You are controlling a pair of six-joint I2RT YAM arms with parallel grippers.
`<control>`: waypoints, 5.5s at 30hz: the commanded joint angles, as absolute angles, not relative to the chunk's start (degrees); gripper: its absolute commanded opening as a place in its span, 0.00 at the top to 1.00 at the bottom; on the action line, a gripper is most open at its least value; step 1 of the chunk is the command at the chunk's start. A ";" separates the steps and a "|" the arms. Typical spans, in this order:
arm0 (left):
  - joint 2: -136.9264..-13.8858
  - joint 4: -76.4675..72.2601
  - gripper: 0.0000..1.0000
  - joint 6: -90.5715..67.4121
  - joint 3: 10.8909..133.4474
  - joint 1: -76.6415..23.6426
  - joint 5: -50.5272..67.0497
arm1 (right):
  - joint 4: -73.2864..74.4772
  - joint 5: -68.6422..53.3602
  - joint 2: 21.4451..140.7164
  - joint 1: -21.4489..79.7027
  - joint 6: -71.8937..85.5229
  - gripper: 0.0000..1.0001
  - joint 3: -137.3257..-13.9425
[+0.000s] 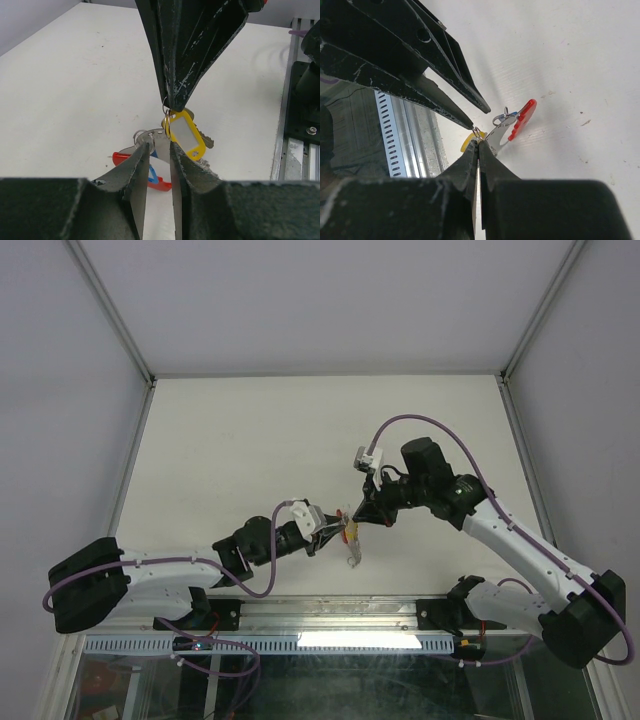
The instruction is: Put the keys on the keyring
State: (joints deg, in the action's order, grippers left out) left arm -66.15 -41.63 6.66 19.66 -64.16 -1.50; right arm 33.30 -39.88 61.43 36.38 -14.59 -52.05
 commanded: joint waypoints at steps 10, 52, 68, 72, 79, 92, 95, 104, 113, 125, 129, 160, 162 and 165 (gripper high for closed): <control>-65.15 -41.77 0.75 7.20 23.20 -64.51 -0.98 | 29.99 -41.26 61.95 36.74 -15.17 1.00 -53.50; -69.14 -39.88 1.00 8.93 25.01 -64.51 -3.12 | 33.95 -39.41 61.24 37.00 -17.08 1.00 -54.89; -68.68 -39.35 1.00 8.58 24.95 -64.51 -3.78 | 33.53 -18.56 59.16 37.00 -12.21 0.51 -55.52; -68.73 -39.51 1.00 7.89 25.11 -64.51 -4.38 | 28.14 -21.65 53.69 37.00 -7.02 0.41 -49.70; -68.99 -40.81 1.00 4.83 25.05 -64.51 -5.48 | 15.86 -26.29 46.08 37.00 4.49 0.38 -39.33; -70.46 -43.26 1.00 1.04 25.44 -64.51 -7.03 | 4.18 -31.02 50.24 37.00 13.16 0.46 -32.26; -70.57 -43.22 1.00 1.27 25.51 -64.51 -6.86 | 3.32 -30.87 51.45 37.00 12.83 0.49 -32.43; -70.22 -43.15 1.00 1.36 25.49 -64.51 -7.07 | 3.16 -30.80 53.46 37.01 11.80 0.67 -32.74; -69.49 -43.07 1.00 1.67 24.79 -64.41 -7.25 | 7.73 -29.35 51.29 37.00 9.81 0.97 -34.57; -68.72 -42.93 1.00 2.19 24.26 -64.25 -6.84 | 21.38 -28.55 53.86 37.02 1.47 1.00 -43.52; -68.61 -42.39 1.00 2.50 24.25 -64.24 -6.83 | 26.82 -28.83 55.95 37.00 -2.04 1.00 -47.33; -68.03 -40.50 1.00 4.57 24.55 -64.16 -4.92 | 40.74 -26.72 64.71 37.06 -12.12 1.00 -55.17; -67.93 -40.97 1.00 4.66 24.36 -64.16 -5.00 | 40.89 -28.46 65.07 37.00 -11.84 1.00 -54.74; -67.93 -41.30 1.00 4.74 24.23 -64.16 -5.18 | 41.25 -30.95 65.63 37.00 -11.38 1.00 -54.14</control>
